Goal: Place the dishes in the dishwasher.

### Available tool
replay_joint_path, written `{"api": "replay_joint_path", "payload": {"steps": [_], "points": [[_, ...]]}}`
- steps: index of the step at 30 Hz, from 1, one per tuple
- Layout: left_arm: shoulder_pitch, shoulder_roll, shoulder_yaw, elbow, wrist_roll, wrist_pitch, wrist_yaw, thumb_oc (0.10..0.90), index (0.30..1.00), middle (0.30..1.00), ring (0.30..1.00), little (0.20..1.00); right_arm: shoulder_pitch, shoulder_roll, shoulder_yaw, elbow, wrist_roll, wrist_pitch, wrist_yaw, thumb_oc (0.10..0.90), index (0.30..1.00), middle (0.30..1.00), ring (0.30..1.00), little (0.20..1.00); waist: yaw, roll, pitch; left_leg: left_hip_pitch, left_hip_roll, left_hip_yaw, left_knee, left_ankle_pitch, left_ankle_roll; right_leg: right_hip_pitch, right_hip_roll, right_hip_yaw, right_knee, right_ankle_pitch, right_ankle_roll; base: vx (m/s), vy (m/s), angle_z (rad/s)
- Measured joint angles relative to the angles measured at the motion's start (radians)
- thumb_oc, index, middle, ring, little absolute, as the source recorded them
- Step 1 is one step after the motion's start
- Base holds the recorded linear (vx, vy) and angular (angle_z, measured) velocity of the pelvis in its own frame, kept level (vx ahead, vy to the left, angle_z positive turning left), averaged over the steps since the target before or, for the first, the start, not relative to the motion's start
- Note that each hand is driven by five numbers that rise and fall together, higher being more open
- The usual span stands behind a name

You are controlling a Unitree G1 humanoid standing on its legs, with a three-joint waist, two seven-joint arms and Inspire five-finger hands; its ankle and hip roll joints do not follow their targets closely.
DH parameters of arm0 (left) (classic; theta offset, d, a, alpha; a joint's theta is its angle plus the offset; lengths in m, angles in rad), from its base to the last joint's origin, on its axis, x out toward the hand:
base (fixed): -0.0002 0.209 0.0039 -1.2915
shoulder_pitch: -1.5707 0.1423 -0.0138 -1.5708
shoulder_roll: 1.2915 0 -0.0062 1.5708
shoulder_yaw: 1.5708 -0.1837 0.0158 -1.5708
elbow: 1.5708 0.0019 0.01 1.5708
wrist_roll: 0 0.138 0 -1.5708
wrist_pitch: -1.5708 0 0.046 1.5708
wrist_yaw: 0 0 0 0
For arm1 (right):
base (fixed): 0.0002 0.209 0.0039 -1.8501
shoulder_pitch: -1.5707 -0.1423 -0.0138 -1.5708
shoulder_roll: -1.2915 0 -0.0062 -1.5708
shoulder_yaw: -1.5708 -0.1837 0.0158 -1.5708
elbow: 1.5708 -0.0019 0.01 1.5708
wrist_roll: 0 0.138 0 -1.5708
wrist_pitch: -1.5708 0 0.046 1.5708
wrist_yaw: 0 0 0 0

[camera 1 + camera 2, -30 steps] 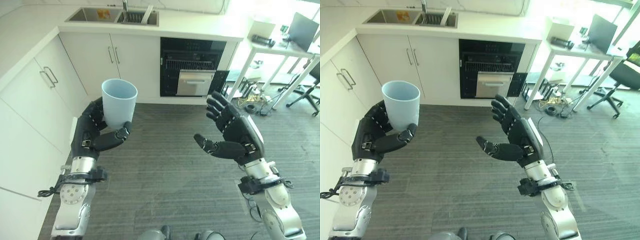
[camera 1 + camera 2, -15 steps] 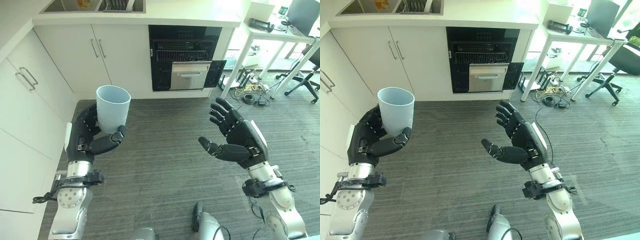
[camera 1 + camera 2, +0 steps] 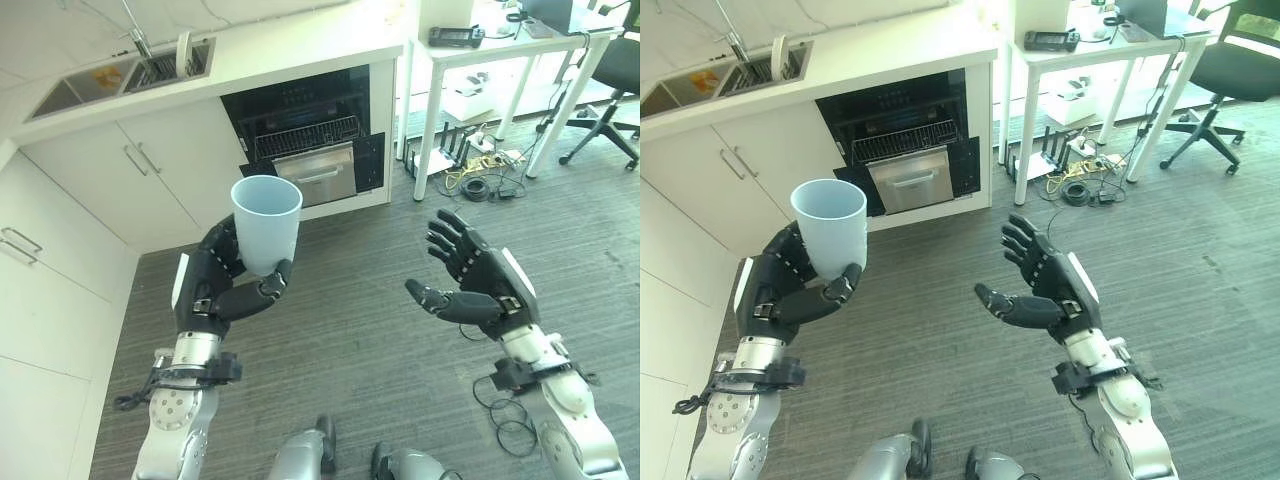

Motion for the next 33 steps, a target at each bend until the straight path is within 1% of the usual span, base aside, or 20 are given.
{"api": "replay_joint_path", "payload": {"steps": [1, 2, 3, 4, 6, 7, 8, 9, 10, 12, 15, 17, 18, 19, 20, 21, 22, 23, 28, 33], "points": [[0.015, -0.005, -0.003, 0.009, 0.0, 0.0, -0.001, 0.4, 0.3, 0.3, 0.3, 0.3, 0.017, -0.002, 0.008, -0.001, -0.001, 0.002, 0.002, 0.8, 0.9, 0.9, 0.9, 0.9, 0.009, 0.008, 0.002, -0.033, 0.002, -0.074, -0.023, 0.017, -0.014, 0.013, -0.004, -0.012, 0.039, -0.056, 0.187, 0.38, 0.272, -0.56], [0.037, -0.009, 0.015, 0.007, -0.001, -0.011, 0.001, 0.4, 0.3, 0.3, 0.3, 0.3, 0.022, -0.041, 0.012, -0.019, -0.001, 0.002, 0.009, 0.8, 0.9, 0.9, 0.9, 0.9, 0.048, -0.014, 0.008, -0.043, 0.01, -0.158, -0.001, 0.038, -0.047, 0.006, -0.015, 0.015, 0.113, -0.083, 0.022, 0.33, 0.251, -0.36], [0.044, -0.009, 0.013, 0.021, -0.007, -0.01, 0.006, 0.4, 0.3, 0.3, 0.3, 0.3, 0.034, -0.07, -0.001, -0.014, 0.0, -0.001, 0.015, 0.8, 0.9, 0.9, 0.9, 0.9, 0.022, -0.009, 0.01, -0.05, 0.014, -0.166, 0.037, 0.034, -0.036, 0.047, 0.005, 0.015, 0.095, -0.086, -0.044, 0.4, 0.297, -0.56], [0.044, -0.001, 0.018, 0.022, -0.007, -0.011, 0.006, 0.4, 0.3, 0.3, 0.3, 0.3, 0.049, -0.066, -0.024, -0.012, 0.0, 0.002, 0.019, 0.8, 0.9, 0.9, 0.9, 0.9, 0.026, -0.012, 0.004, -0.017, 0.0, -0.134, 0.058, 0.025, -0.02, 0.097, 0.005, 0.027, 0.031, -0.073, -0.062, 0.34, 0.246, -0.21], [0.014, 0.006, 0.047, 0.017, -0.007, -0.017, 0.006, 0.4, 0.3, 0.3, 0.3, 0.3, 0.048, -0.058, -0.081, -0.014, 0.003, 0.002, 0.027, 0.8, 0.9, 0.9, 0.9, 0.9, 0.031, -0.047, 0.006, 0.095, -0.086, -0.066, 0.053, 0.025, 0.019, 0.198, -0.001, 0.053, -0.102, -0.017, -0.059, 0.36, 0.257, -0.51], [-0.018, 0.009, 0.05, 0.008, -0.007, -0.021, 0.006, 0.4, 0.3, 0.3, 0.3, 0.3, 0.046, -0.06, -0.116, -0.025, 0.003, 0.002, 0.023, 0.8, 0.9, 0.9, 0.9, 0.9, 0.033, -0.043, -0.001, 0.207, -0.144, -0.036, -0.043, 0.062, 0.134, 0.221, 0.01, 0.049, -0.079, -0.023, -0.044, 0.32, 0.247, -0.44], [-0.029, 0.015, 0.049, 0.0, -0.007, -0.021, 0.005, 0.4, 0.3, 0.3, 0.3, 0.3, 0.043, -0.057, -0.117, -0.031, 0.003, 0.002, 0.021, 0.8, 0.9, 0.9, 0.9, 0.9, 0.041, -0.032, -0.01, 0.266, -0.151, -0.052, -0.094, 0.127, 0.181, 0.239, 0.031, 0.049, -0.06, -0.03, -0.026, 0.34, 0.266, -0.34], [-0.053, 0.029, 0.049, 0.008, -0.007, -0.017, 0.005, 0.4, 0.3, 0.3, 0.3, 0.3, 0.041, -0.028, -0.101, -0.034, 0.004, 0.002, 0.019, 0.8, 0.9, 0.9, 0.9, 0.9, 0.049, -0.074, -0.013, 0.289, -0.167, -0.064, -0.095, 0.141, 0.156, 0.229, -0.003, 0.041, 0.008, -0.065, -0.005, 0.24, 0.201, -0.16], [-0.067, 0.027, 0.047, 0.008, -0.008, -0.016, 0.005, 0.4, 0.3, 0.3, 0.3, 0.3, 0.043, -0.024, -0.09, -0.06, 0.003, 0.001, 0.022, 0.8, 0.9, 0.9, 0.9, 0.9, 0.046, -0.087, -0.019, 0.306, -0.188, -0.072, -0.109, 0.123, 0.175, 0.212, -0.064, 0.011, 0.042, -0.106, 0.002, 0.35, 0.292, 0.02], [-0.101, 0.027, 0.047, 0.009, -0.008, -0.014, -0.003, 0.4, 0.3, 0.3, 0.3, 0.3, 0.023, -0.017, -0.071, -0.085, 0.003, 0.0, 0.018, 0.8, 0.9, 0.9, 0.9, 0.9, 0.049, -0.09, -0.019, 0.317, -0.22, -0.07, -0.089, 0.089, 0.178, 0.232, -0.171, -0.016, -0.015, -0.064, 0.046, 0.27, 0.24, 0.31], [-0.145, 0.043, 0.053, 0.009, -0.007, -0.011, -0.022, 0.4, 0.3, 0.3, 0.3, 0.3, 0.006, 0.026, -0.045, -0.092, 0.001, 0.003, 0.008, 0.8, 0.9, 0.9, 0.9, 0.9, 0.069, -0.091, -0.019, 0.347, -0.239, -0.105, -0.049, 0.033, 0.175, 0.261, -0.184, -0.022, 0.042, 0.022, 0.074, 0.28, 0.339, 0.5], [-0.14, 0.048, 0.06, 0.012, -0.005, -0.002, -0.021, 0.4, 0.3, 0.3, 0.3, 0.3, 0.008, 0.06, -0.037, -0.097, 0.0, 0.002, 0.0, 0.8, 0.9, 0.9, 0.9, 0.9, 0.051, -0.086, -0.014, 0.364, -0.261, -0.137, 0.033, -0.036, 0.196, 0.094, -0.249, 0.022, 0.453, 0.121, 0.074, 0.31, 0.264, 0.59], [-0.113, 0.057, 0.065, 0.012, -0.001, 0.007, -0.002, 0.4, 0.3, 0.3, 0.3, 0.3, 0.016, 0.065, -0.019, -0.099, 0.0, 0.001, 0.001, 0.8, 0.9, 0.9, 0.9, 0.9, 0.023, -0.066, -0.009, 0.388, -0.278, -0.134, 0.038, -0.059, 0.193, -0.055, -0.261, 0.099, 0.634, 0.11, 0.043, 0.23, -0.039, 0.11], [-0.097, 0.062, 0.067, 0.007, 0.004, 0.007, -0.001, 0.4, 0.3, 0.3, 0.3, 0.3, 0.034, 0.046, -0.011, -0.097, 0.0, 0.0, 0.004, 0.8, 0.9, 0.9, 0.9, 0.9, 0.023, -0.043, -0.004, 0.417, -0.274, -0.144, -0.012, -0.048, 0.175, -0.108, -0.229, 0.084, 0.517, 0.082, 0.036, 0.26, -0.116, 0.13], [-0.097, 0.062, 0.067, 0.009, 0.004, 0.007, 0.0, 0.4, 0.3, 0.3, 0.3, 0.3, 0.051, 0.036, -0.011, -0.088, 0.0, 0.0, 0.007, 0.8, 0.9, 0.9, 0.9, 0.9, 0.022, -0.03, 0.001, 0.442, -0.261, -0.149, -0.062, -0.045, 0.112, -0.108, -0.188, 0.068, 0.355, 0.079, 0.018, 0.19, -0.131, 0.0], [-0.097, 0.065, 0.072, 0.02, 0.004, 0.001, 0.001, 0.4, 0.3, 0.3, 0.3, 0.3, 0.065, 0.044, -0.002, -0.066, 0.001, 0.0, 0.012, 0.8, 0.9, 0.9, 0.9, 0.9, 0.023, -0.065, 0.012, 0.434, -0.232, -0.084, -0.032, -0.106, 0.008, -0.092, -0.176, 0.054, 0.147, 0.095, 0.003, 0.15, -0.155, 0.47], [-0.117, 0.09, 0.076, 0.029, 0.005, -0.007, 0.002, 0.4, 0.3, 0.3, 0.3, 0.3, 0.079, 0.053, -0.005, -0.057, 0.001, -0.006, 0.016, 0.8, 0.9, 0.9, 0.9, 0.9, -0.003, -0.089, 0.012, 0.389, -0.196, -0.081, 0.081, -0.126, 0.133, -0.074, -0.205, 0.037, -0.011, 0.116, 0.047, 0.14, -0.17, 0.36], [-0.122, 0.093, 0.077, 0.039, 0.005, -0.012, 0.007, 0.4, 0.3, 0.3, 0.3, 0.3, 0.07, 0.044, -0.008, -0.037, 0.0, -0.01, 0.019, 0.8, 0.9, 0.9, 0.9, 0.9, 0.003, -0.09, 0.02, 0.402, -0.195, -0.106, 0.095, -0.16, 0.143, -0.08, -0.22, 0.057, -0.077, 0.135, 0.086, 0.17, -0.213, 0.31], [-0.107, 0.056, 0.064, 0.063, 0.011, -0.006, 0.018, 0.4, 0.3, 0.3, 0.3, 0.3, 0.073, 0.036, -0.019, -0.051, 0.002, -0.007, 0.022, 0.8, 0.9, 0.9, 0.9, 0.9, -0.034, -0.087, 0.026, 0.48, -0.258, -0.154, 0.01, -0.143, 0.157, -0.266, -0.213, 0.165, -0.029, 0.238, 0.059, 0.28, -0.25, 0.38], [-0.068, 0.057, 0.068, 0.028, 0.003, -0.008, 0.024, 0.4, 0.3, 0.3, 0.3, 0.3, 0.074, 0.017, -0.028, -0.06, 0.003, -0.008, 0.037, 0.8, 0.9, 0.9, 0.9, 0.9, -0.029, -0.091, 0.025, 0.613, -0.278, -0.169, -0.077, -0.16, 0.129, -0.259, -0.178, 0.153, -0.038, 0.279, 0.016, 0.26, -0.291, 0.47]]}}
